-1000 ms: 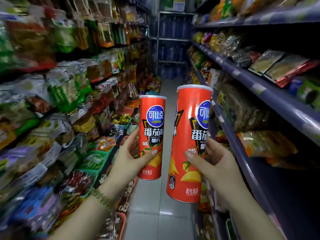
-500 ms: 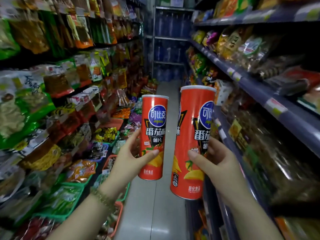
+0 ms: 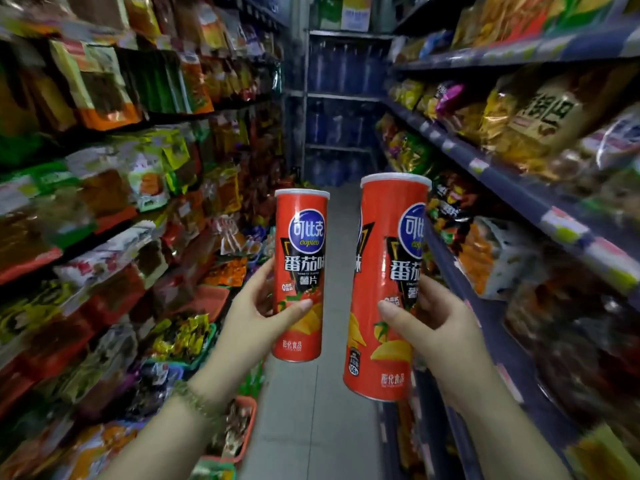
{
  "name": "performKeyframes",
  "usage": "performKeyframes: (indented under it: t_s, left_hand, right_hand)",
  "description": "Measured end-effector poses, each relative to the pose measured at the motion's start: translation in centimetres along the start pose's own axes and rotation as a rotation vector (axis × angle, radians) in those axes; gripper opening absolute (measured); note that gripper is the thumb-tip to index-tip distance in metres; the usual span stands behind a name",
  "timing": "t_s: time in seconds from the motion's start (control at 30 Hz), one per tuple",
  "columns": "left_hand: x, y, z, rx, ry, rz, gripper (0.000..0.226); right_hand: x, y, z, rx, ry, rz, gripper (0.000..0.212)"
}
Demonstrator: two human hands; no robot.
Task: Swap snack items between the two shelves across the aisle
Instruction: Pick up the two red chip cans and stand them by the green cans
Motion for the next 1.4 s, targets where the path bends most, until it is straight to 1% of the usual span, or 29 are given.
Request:
performKeyframes:
  t_s: [0.13,0.33,0.47,0.6,0.67,0.77,0.87,0.93,0.97,1.03,1.1,1.13,1.2,1.27,1.33,1.4]
  left_hand:
    - [12.3,-1.0,-1.5,-0.006,0.063,-0.027,0.072]
    - [28.9,-1.4,-5.4,-0.049,0.168,-0.030,0.070]
    - [39.0,-0.3,-8.8,-0.057,0.230,-0.030,0.072]
    - [48.9,0.4,-12.5,-0.081,0.298,-0.043,0.074]
    - [53.4,0.1,-14.3,-0.100,0.322,-0.042,0.080]
    - [59.8,-1.3,-16.9,-0.109,0.378,-0.057,0.082]
    - [65.4,-3.0,-20.0,-0.128,0.452,-0.092,0.086]
    - [68.2,-4.4,-22.4,-0.141,0.512,-0.121,0.090]
    - [69.4,-5.1,-23.8,-0.149,0.556,-0.138,0.091]
    - [71.0,-6.6,-26.8,-0.158,0.657,-0.176,0.088]
    - [71.6,-7.9,-30.0,-0.152,0.778,-0.215,0.085]
    - [71.6,-8.4,-31.5,-0.152,0.839,-0.225,0.087]
    - [70.9,-9.2,-34.3,-0.156,0.966,-0.237,0.093]
    - [69.4,-9.7,-36.8,-0.165,1.097,-0.230,0.092]
    - [67.3,-9.8,-38.8,-0.180,1.220,-0.208,0.081]
    - [64.8,-10.2,-40.2,-0.197,1.327,-0.196,0.073]
  right_hand:
    - [10.5,-2.5,-0.2,0.016,-0.068,0.011,0.070]
    - [24.4,-5.7,0.7,0.037,-0.142,0.044,0.044]
    - [33.3,-9.6,1.6,0.026,-0.177,0.045,0.039]
    - [42.7,-13.2,3.1,0.013,-0.198,0.056,0.039]
    - [47.3,-14.1,4.0,-0.005,-0.213,0.054,0.042]
    - [53.4,-14.4,5.7,-0.047,-0.249,0.075,0.044]
    - [57.8,-14.1,7.9,-0.103,-0.309,0.100,0.042]
    - [59.6,-13.8,9.3,-0.141,-0.362,0.128,0.038]
    - [60.1,-13.5,10.0,-0.160,-0.400,0.143,0.040]
    - [60.4,-13.1,11.4,-0.211,-0.497,0.158,0.044]
    - [59.5,-12.5,12.7,-0.264,-0.614,0.161,0.041]
    - [58.8,-12.1,13.3,-0.285,-0.671,0.159,0.040]
    - [57.1,-11.0,13.8,-0.329,-0.782,0.156,0.040]
    - [54.7,-9.8,13.9,-0.380,-0.902,0.154,0.040]
    - [52.0,-8.7,13.5,-0.425,-1.019,0.153,0.043]
    - [49.0,-7.6,12.7,-0.468,-1.127,0.149,0.051]
Point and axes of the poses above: each hand's wrist, its own x-axis towards the middle knuckle, its own z-axis out of the back of the hand, y = z × x, the point moved 10 cm from there along x, towards the middle knuckle, and after that the axes turned 9 degrees about z, right-handed, at the moved point
